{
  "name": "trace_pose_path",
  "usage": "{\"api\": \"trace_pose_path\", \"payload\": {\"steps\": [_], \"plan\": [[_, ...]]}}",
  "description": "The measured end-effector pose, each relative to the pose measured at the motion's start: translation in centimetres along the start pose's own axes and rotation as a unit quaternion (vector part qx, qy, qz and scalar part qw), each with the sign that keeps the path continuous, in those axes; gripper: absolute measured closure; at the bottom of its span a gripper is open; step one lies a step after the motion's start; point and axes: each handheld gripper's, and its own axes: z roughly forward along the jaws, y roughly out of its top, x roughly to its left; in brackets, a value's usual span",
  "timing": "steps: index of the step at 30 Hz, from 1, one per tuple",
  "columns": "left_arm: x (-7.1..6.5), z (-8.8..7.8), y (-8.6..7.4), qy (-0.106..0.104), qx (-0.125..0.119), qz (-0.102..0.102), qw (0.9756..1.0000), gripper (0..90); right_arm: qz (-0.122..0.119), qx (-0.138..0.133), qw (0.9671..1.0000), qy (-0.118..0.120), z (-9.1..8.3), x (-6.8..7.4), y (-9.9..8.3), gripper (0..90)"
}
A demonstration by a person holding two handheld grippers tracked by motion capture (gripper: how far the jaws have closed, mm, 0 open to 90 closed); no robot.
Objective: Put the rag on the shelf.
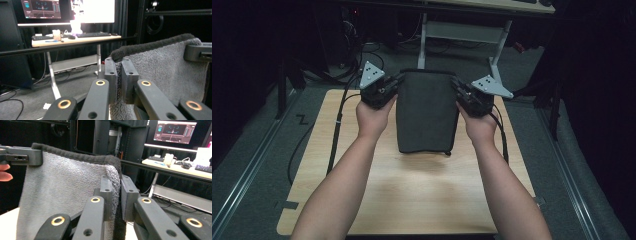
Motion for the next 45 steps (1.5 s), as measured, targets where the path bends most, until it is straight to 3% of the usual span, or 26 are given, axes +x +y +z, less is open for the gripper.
{"api": "trace_pose_path", "payload": {"steps": [7, 9, 14, 16, 22, 32, 37, 42, 45], "plan": [[1.7, 1.9, -0.5, 0.008, 0.026, 0.014, 0.9995, 84.9, -0.027, 0.018, 0.9995, -0.002, 2.2, -0.9, -0.2, 82.5], [2.3, 2.3, -0.9, 0.005, 0.028, -0.002, 0.9996, 84.8, -0.030, 0.026, 0.9992, -0.001, 2.9, -1.2, -0.4, 82.5], [2.9, 3.5, -2.7, 0.005, 0.062, -0.006, 0.9980, 84.9, -0.028, 0.057, 0.9980, -0.001, 4.4, -1.8, -1.5, 82.4], [3.2, 3.5, -3.5, 0.002, 0.061, -0.028, 0.9978, 84.9, -0.014, 0.067, 0.9976, 0.006, 4.8, -1.9, -2.3, 82.4], [3.1, 3.6, -5.5, -0.001, 0.084, -0.034, 0.9959, 84.9, -0.028, 0.091, 0.9954, 0.011, 5.0, -1.7, -4.3, 82.3], [2.9, 3.8, -6.7, -0.001, 0.114, -0.042, 0.9925, 85.0, -0.045, 0.114, 0.9923, 0.013, 5.1, -2.1, -5.5, 81.8], [2.9, 4.3, -7.5, -0.008, 0.133, -0.040, 0.9903, 85.0, -0.033, 0.127, 0.9912, 0.017, 5.3, -2.7, -6.3, 82.0], [3.0, 4.6, -9.0, -0.016, 0.160, -0.051, 0.9856, 85.1, -0.029, 0.145, 0.9888, 0.019, 5.6, -2.9, -7.8, 82.0], [3.1, 4.5, -9.6, -0.019, 0.157, -0.064, 0.9853, 85.1, -0.019, 0.147, 0.9887, 0.024, 5.8, -3.0, -8.6, 81.8]]}}
